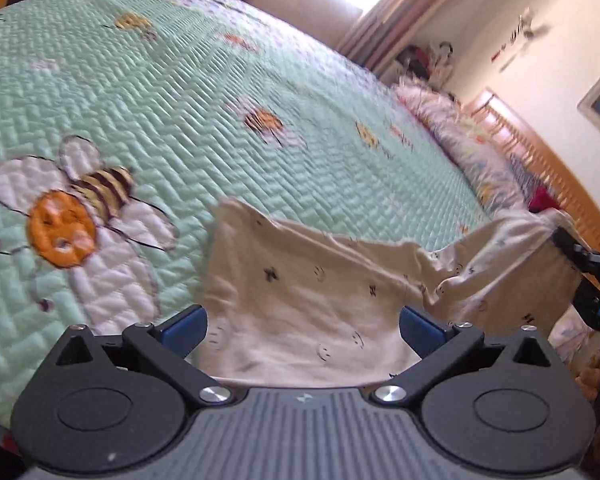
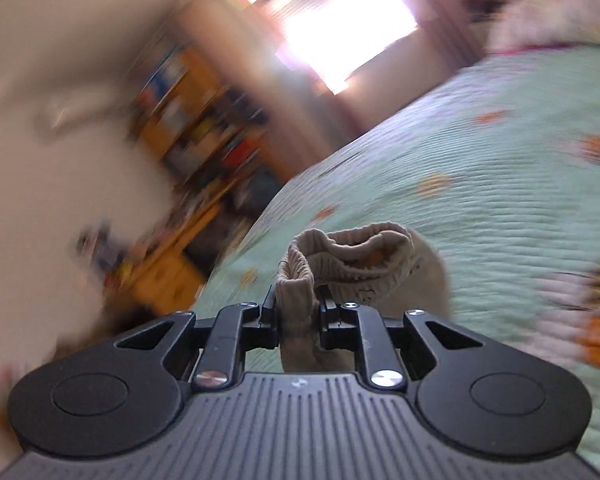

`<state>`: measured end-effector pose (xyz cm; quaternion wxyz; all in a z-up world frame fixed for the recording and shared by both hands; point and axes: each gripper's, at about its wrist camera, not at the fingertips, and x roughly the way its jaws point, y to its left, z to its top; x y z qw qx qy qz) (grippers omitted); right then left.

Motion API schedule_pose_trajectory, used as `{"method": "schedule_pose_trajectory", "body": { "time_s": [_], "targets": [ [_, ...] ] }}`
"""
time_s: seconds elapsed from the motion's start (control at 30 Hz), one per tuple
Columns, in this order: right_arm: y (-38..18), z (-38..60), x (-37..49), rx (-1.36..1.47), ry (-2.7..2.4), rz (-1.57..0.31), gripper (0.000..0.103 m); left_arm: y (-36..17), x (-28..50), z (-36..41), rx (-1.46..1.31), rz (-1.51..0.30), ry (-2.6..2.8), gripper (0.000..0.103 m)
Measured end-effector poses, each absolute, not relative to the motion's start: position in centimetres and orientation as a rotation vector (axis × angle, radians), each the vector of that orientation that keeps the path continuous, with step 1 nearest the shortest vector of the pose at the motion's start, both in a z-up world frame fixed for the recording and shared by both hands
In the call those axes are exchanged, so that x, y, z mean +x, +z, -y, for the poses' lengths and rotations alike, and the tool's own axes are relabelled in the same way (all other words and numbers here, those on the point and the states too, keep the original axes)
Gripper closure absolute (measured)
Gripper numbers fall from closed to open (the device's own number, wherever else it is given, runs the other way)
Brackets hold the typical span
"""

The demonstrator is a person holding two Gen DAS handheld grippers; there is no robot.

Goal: Fold clothes
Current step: 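Grasp the pant cuff with the right gripper, then fold the cuff over onto the pants and open the right gripper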

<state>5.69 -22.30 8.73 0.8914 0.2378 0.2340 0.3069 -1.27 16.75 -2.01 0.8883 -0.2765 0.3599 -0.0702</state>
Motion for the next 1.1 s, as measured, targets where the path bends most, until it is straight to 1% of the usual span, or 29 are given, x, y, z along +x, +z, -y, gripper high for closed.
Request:
{"method": "schedule_pose_trajectory", "body": {
  "time_s": [0.1,0.17,0.23,0.33,0.4,0.43,0.47,0.6,0.73,0.83,0.93,0.97,1.03,1.07,1.1],
  "targets": [
    [8.0,13.9,5.8,0.317,0.744,-0.538,0.083,-2.3,-2.8,-19.3,-0.62,-0.717,-0.097,0.001],
    [6.0,8.3,5.5,0.186,0.799,-0.589,0.082,-2.9,-3.8,-21.1,-0.655,-0.711,-0.058,0.001],
    [3.2,3.5,4.5,0.054,0.863,-0.611,0.078,-3.5,-4.7,-22.5,-0.687,-0.711,-0.033,0.001],
    [-0.4,-0.6,3.0,-0.084,0.934,-0.629,0.066,-4.3,-5.6,-23.8,-0.719,-0.711,-0.018,0.001],
    [-1.2,-0.9,1.6,-0.087,0.955,-0.637,0.052,-4.6,-6.1,-24.3,-0.72,-0.708,-0.029,0.001],
    [-1.1,-0.4,1.2,-0.074,0.964,-0.632,0.048,-4.7,-6.2,-24.4,-0.718,-0.706,-0.037,0.001],
    [-0.7,0.4,0.9,-0.052,0.973,-0.624,0.044,-4.6,-6.1,-24.3,-0.716,-0.698,-0.051,0.001],
    [0.4,5.8,0.8,0.112,0.968,-0.621,0.042,-3.7,-5.2,-23.2,-0.697,-0.658,-0.131,0.001],
    [0.7,12.5,2.1,0.338,0.84,-0.643,0.042,-1.7,-2.1,-19.5,-0.62,-0.67,-0.262,0.001],
    [0.0,16.6,3.6,0.591,0.832,-0.664,0.041,-1.2,1.0,-15.6,-0.553,-0.684,-0.413,0.001],
    [-3.1,19.3,5.0,0.907,0.889,-0.723,0.041,-3.8,4.1,-13.9,-0.524,-0.758,-0.377,0.002],
    [-4.7,20.0,5.4,0.97,0.877,-0.755,0.042,-4.8,4.6,-14.1,-0.527,-0.766,-0.348,0.007],
    [-8.4,21.5,5.6,1.028,0.785,-0.84,0.044,-6.5,5.3,-14.5,-0.538,-0.761,-0.316,0.008],
    [-9.6,22.0,5.5,1.044,0.752,-0.859,0.076,-6.7,5.2,-14.6,-0.546,-0.75,-0.323,0.008],
    [-10.2,22.3,5.3,1.06,0.746,-0.862,0.103,-6.6,5.2,-14.6,-0.548,-0.749,-0.327,0.008]
  ]
}}
